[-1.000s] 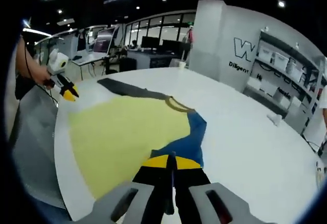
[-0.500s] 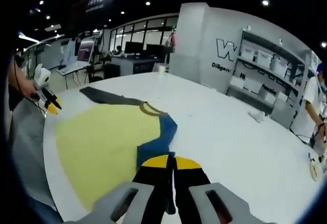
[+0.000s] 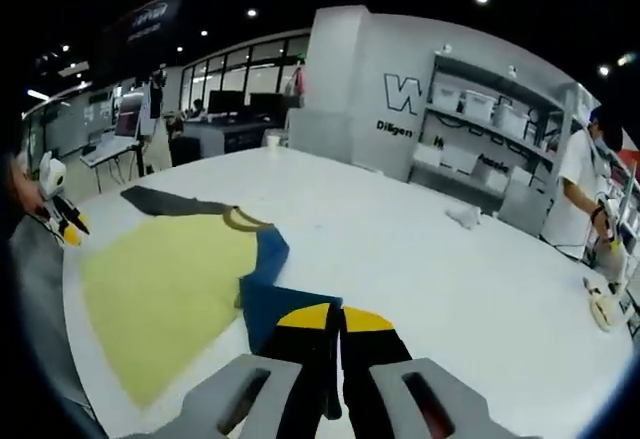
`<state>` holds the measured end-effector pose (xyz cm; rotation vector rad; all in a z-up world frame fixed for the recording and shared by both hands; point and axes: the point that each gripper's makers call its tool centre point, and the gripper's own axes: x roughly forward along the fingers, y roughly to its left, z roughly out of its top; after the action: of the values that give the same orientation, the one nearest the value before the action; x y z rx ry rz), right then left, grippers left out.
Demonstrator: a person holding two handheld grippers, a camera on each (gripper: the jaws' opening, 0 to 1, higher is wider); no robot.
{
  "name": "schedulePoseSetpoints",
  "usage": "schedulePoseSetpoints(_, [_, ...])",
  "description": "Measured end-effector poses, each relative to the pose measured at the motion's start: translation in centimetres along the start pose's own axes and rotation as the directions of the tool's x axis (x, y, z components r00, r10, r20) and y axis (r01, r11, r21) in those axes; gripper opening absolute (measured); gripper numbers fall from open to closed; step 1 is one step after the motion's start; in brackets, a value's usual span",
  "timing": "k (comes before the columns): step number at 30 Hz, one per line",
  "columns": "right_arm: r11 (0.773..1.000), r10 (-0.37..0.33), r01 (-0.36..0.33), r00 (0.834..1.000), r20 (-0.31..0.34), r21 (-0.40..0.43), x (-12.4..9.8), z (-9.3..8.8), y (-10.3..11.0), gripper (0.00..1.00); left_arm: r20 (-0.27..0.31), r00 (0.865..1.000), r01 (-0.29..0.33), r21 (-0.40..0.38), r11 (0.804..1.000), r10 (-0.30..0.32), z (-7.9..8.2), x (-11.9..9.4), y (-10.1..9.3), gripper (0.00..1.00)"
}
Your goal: Fold the garment on the visible template until the final outline fits inside the template.
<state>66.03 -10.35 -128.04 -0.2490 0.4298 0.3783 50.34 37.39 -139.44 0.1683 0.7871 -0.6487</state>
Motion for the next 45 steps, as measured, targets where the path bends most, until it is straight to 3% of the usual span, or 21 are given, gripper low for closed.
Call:
schedulePoseSetpoints(16, [0.996,-0.075,0.076,0.997,-0.019,0.046,1.4,-0.2,-6.8,0.0,-0.05,0.999,-0.012,-0.016,1.0,0.011,-1.5,0.3,0.1,0.29])
schedulePoseSetpoints(20, [0.995,-0.084,0.085,0.996,-0.03,0.046,1.8,-0.6,-7.7,0.0,-0.052,0.999,-0.015,-0.018,1.0,0.014,-1.4,0.5,0.1,0.29])
schedulePoseSetpoints(33, [0.989,-0.132,0.138,0.986,-0.1,0.051,2.5,-3.6,-11.1,0.0,-0.063,0.998,-0.006,-0.013,1.0,0.006,-1.3,1.1,-0.5,0.32])
schedulePoseSetpoints(45, [0.987,-0.129,0.142,0.977,-0.171,0.068,3.6,-6.7,-11.8,0.0,-0.081,0.997,-0.002,-0.009,1.0,0.002,-1.6,1.4,-1.1,0.34])
